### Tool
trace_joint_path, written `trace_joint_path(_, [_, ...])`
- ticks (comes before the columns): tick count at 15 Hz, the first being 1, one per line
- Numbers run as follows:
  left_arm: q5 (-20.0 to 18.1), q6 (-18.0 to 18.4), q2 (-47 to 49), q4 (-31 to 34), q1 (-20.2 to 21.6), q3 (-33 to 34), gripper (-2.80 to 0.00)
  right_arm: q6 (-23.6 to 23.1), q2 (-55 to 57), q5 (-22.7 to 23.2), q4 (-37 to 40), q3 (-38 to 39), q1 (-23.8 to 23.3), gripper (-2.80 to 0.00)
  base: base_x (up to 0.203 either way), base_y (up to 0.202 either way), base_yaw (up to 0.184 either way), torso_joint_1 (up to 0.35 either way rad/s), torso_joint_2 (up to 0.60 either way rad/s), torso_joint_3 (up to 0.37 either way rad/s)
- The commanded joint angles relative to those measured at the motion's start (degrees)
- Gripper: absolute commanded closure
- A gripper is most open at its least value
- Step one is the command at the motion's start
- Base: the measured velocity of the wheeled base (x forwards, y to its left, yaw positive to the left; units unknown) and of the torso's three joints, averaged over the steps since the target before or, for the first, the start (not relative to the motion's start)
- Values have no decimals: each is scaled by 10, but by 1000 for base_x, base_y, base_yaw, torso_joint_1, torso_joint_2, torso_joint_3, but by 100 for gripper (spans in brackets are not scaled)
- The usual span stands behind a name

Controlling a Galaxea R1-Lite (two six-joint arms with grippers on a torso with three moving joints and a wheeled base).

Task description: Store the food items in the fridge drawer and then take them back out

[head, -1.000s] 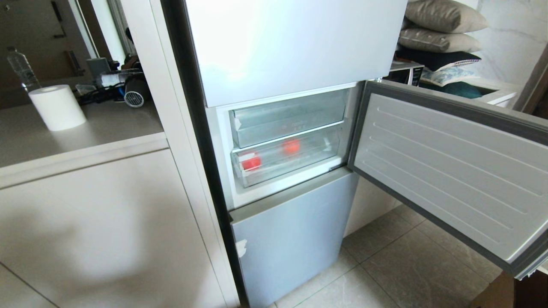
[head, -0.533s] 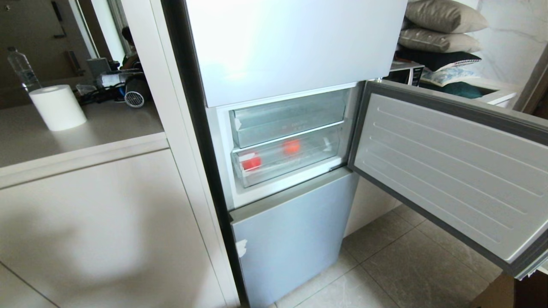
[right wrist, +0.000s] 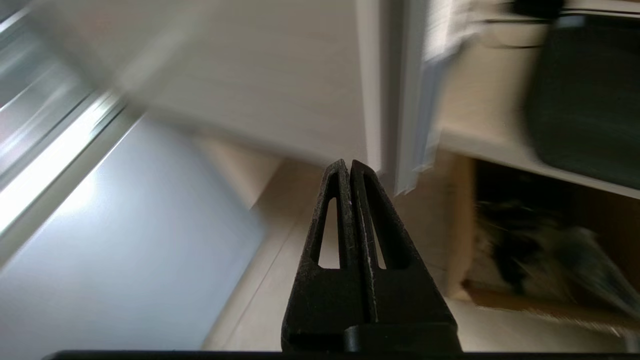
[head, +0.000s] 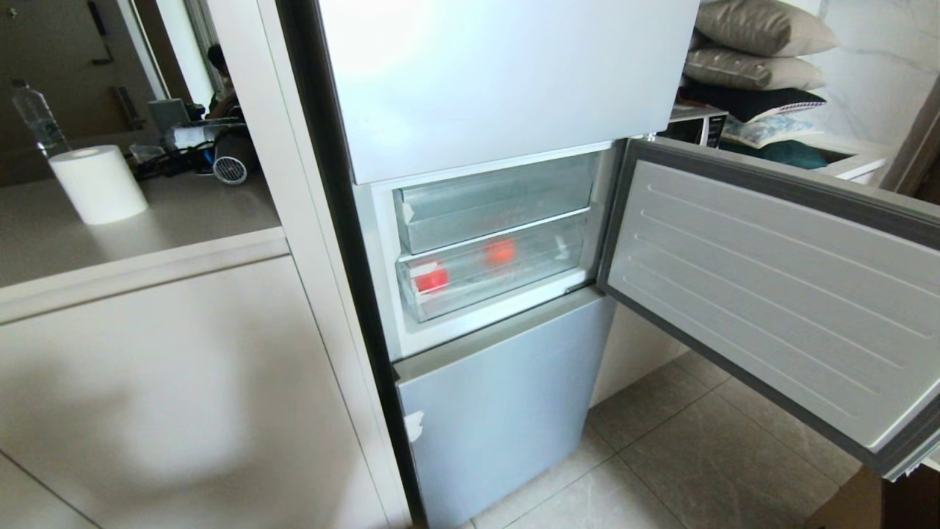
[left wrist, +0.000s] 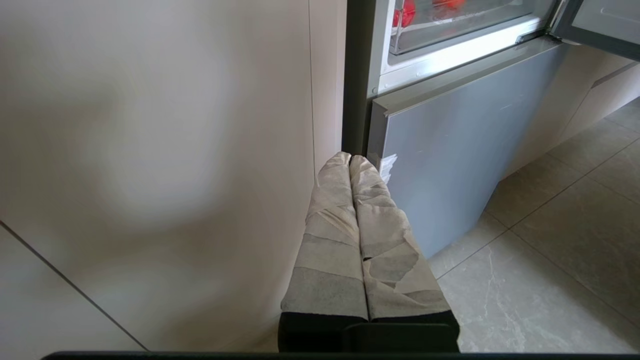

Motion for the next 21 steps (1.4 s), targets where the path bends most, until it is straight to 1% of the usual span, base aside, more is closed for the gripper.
trace_joint_path(1, [0, 0, 1, 0, 0, 0, 0, 9, 130, 14, -94, -13, -127, 0, 0, 0, 0, 0, 0, 0])
trace_joint_path(2, [0, 0, 1, 0, 0, 0, 0, 13, 139, 40, -122, -13, -183, 0, 0, 0, 0, 0, 0, 0])
trace_joint_path(3, [0, 0, 1, 0, 0, 0, 0, 15, 145, 77, -140, -14, -239, 0, 0, 0, 0, 0, 0, 0])
trace_joint_path(4, [0, 0, 1, 0, 0, 0, 0, 17, 150, 126, -151, -16, -296, 0, 0, 0, 0, 0, 0, 0])
trace_joint_path(5, [0, 0, 1, 0, 0, 0, 0, 18, 156, 191, -160, -17, -343, 0, 0, 0, 0, 0, 0, 0])
trace_joint_path(6, [0, 0, 1, 1, 0, 0, 0, 18, 166, 270, -175, -17, -391, 0, 0, 0, 0, 0, 0, 0])
trace_joint_path(7, [0, 0, 1, 0, 0, 0, 0, 17, 181, 334, -204, -14, -432, 0, 0, 0, 0, 0, 0, 0])
trace_joint_path(8, [0, 0, 1, 0, 0, 0, 0, 15, 204, 376, -242, -11, -463, 0, 0, 0, 0, 0, 0, 0])
trace_joint_path(9, [0, 0, 1, 0, 0, 0, 0, 13, 234, 405, -280, -10, -483, 0, 0, 0, 0, 0, 0, 0])
trace_joint_path(11, [0, 0, 1, 0, 0, 0, 0, 6, 306, 452, -351, -14, -504, 0, 0, 0, 0, 0, 0, 0])
trace_joint_path(13, [0, 0, 1, 0, 0, 0, 0, 3, 387, 523, -442, -20, -514, 0, 0, 0, 0, 0, 0, 0])
trace_joint_path(14, [0, 0, 1, 0, 0, 0, 0, 3, 419, 558, -473, -30, -517, 0, 0, 0, 0, 0, 0, 0])
trace_joint_path(16, [0, 0, 1, 0, 0, 0, 0, 3, 463, 601, -496, -69, -519, 0, 0, 0, 0, 0, 0, 0])
trace_joint_path(18, [0, 0, 1, 0, 0, 0, 0, 6, 495, 644, -499, -106, -517, 0, 0, 0, 0, 0, 0, 0])
trace_joint_path(19, [0, 0, 1, 0, 0, 0, 0, 8, 512, 654, -499, -125, -515, 0, 0, 0, 0, 0, 0, 0])
trace_joint_path(21, [0, 0, 1, 0, 0, 0, 0, 10, 537, 656, -500, -148, -514, 0, 0, 0, 0, 0, 0, 0])
